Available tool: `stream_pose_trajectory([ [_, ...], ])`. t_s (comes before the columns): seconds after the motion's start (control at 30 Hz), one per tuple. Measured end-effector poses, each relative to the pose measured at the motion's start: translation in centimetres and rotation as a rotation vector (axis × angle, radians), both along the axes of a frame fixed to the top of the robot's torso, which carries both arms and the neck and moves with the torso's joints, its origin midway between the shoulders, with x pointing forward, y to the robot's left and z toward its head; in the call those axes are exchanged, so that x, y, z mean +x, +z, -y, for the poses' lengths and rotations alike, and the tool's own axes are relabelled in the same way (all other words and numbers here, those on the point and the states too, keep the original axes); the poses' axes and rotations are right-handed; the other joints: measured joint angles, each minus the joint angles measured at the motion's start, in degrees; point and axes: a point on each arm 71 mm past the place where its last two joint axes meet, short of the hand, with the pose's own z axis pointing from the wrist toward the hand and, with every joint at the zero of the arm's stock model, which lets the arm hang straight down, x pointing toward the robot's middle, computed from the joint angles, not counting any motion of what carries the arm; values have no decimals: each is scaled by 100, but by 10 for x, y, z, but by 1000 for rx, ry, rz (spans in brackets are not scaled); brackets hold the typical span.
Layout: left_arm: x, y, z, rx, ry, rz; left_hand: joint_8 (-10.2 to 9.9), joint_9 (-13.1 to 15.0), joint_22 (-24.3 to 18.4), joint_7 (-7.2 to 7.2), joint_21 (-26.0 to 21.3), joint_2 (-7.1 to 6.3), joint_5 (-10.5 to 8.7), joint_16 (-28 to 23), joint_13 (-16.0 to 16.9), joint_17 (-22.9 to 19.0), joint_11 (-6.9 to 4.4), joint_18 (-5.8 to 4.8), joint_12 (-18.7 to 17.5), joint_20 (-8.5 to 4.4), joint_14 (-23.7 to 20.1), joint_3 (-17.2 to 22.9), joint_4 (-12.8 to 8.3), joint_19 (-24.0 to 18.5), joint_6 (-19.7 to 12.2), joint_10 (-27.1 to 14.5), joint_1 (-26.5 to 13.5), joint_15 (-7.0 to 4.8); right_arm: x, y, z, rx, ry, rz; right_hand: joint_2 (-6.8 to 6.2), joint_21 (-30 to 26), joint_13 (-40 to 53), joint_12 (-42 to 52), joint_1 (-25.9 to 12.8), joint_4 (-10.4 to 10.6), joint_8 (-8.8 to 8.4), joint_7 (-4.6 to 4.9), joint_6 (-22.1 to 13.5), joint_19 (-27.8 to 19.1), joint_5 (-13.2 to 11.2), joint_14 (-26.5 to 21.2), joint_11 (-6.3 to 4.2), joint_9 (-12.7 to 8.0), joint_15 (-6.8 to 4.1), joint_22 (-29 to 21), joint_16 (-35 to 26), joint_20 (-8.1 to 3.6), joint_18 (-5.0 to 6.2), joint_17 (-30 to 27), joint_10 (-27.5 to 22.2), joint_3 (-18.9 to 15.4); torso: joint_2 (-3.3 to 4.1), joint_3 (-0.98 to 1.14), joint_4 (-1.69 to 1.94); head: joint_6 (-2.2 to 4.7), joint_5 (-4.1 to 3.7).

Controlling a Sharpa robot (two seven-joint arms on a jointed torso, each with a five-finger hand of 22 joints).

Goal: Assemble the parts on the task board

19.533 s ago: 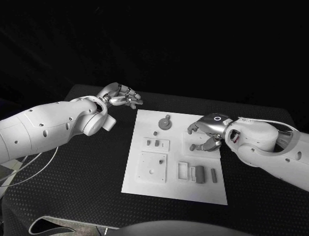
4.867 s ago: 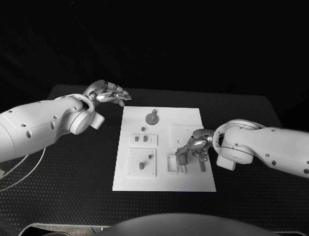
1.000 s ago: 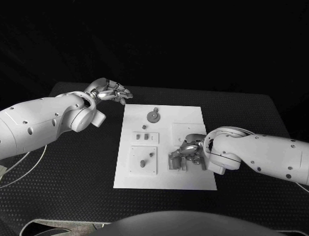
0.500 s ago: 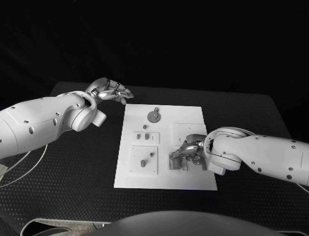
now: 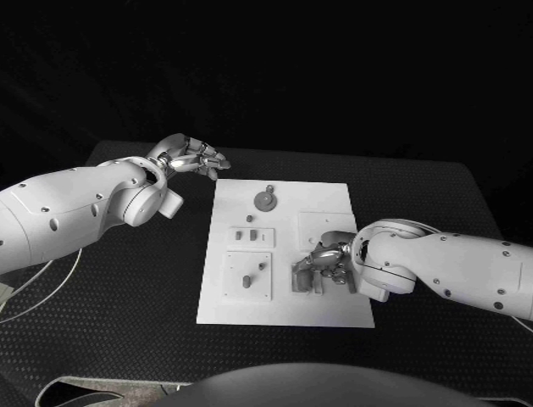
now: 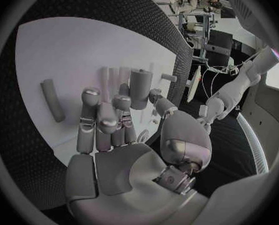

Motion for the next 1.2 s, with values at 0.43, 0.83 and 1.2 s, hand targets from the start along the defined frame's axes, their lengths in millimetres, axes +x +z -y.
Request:
stream_pose_trajectory([
  [0.43, 0, 0, 0, 0, 0, -1, 0, 0, 0, 0, 0, 0, 0, 0, 0, 4, 0, 0, 0, 0, 0, 0, 0, 0, 0, 0, 0, 0, 0, 0, 0, 0, -1, 1, -543, -4, 12, 0, 20, 560, -15, -1, 0, 22, 0, -2, 21, 54, 2, 4, 0, -20, 0, 0, -21, 268, -1, 1, -1, -11, -5],
  [0.83, 0, 0, 0, 1, 0, -1, 0, 1, 1, 0, 0, 0, 0, 0, 1, 9, 0, 1, 0, 20, 0, 0, 0, -21, 0, 0, 0, 0, 0, -1, 0, 1, -1, 2, -744, -4, 18, 0, 8, 856, -12, 18, -21, 23, 0, -11, 21, 100, 10, 4, 0, -18, 0, 1, -21, 299, -1, 1, -1, -20, 8],
  [1.2, 0, 0, -1, 1, 1, -2, 0, 1, 1, 0, 0, 0, 0, 0, 1, 10, 0, 0, 0, 20, 0, 0, 0, -21, 0, 0, 0, 0, -2, -1, 3, 8, -4, 10, -798, -4, 24, 0, 1, 925, -18, 21, -27, 35, 0, -32, 21, 101, 10, 3, 0, -28, 0, 1, -22, 293, -1, 1, 0, -18, 9],
])
